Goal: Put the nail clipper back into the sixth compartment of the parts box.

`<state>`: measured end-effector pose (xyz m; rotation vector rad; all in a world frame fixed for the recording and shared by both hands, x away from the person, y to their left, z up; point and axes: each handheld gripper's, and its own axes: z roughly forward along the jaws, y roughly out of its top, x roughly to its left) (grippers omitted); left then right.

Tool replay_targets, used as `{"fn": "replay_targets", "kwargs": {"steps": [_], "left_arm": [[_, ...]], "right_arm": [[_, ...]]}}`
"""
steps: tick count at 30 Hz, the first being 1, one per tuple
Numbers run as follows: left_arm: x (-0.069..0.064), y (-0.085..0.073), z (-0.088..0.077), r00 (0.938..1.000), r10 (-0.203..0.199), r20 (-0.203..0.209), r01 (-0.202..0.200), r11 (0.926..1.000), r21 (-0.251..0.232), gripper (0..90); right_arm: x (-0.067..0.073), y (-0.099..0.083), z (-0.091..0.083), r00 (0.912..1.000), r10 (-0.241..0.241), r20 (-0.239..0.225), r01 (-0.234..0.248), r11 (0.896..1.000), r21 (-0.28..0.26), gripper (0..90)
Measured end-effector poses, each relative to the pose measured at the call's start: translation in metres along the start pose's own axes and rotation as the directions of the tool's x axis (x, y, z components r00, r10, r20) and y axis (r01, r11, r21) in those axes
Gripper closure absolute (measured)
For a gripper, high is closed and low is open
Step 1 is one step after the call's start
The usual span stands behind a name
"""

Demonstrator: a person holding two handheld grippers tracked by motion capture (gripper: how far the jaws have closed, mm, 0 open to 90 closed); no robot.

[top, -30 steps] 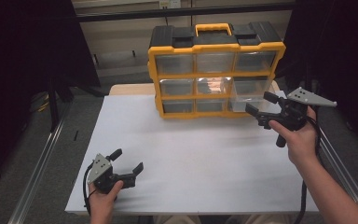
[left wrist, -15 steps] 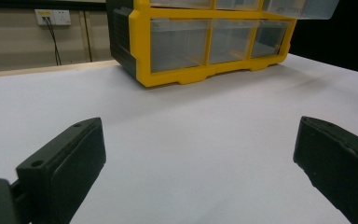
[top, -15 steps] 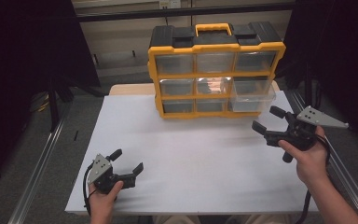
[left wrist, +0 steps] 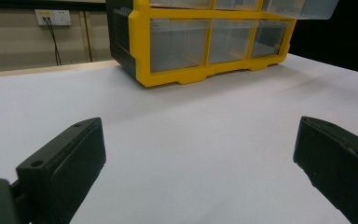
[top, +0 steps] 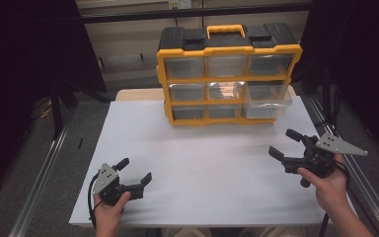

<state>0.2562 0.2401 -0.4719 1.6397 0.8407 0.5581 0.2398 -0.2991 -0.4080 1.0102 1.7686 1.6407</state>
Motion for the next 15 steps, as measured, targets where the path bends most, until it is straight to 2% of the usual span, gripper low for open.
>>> {"fn": "replay_targets", "kwargs": {"steps": [5,15], "left_arm": [[0.000,0.000,0.001,0.9999,0.012,-0.006,-0.012,0.9999,0.003,2.3],[0.001,0.000,0.001,1.0000,0.000,0.003,0.000,1.0000,0.002,2.3]], "right_arm": [[0.000,-0.016,-0.006,0.9997,-0.022,-0.010,0.022,1.000,0.019,8.5],[-0.003,-0.048,-0.012,1.0000,-0.004,0.004,0.004,0.998,0.060,8.2]]}}
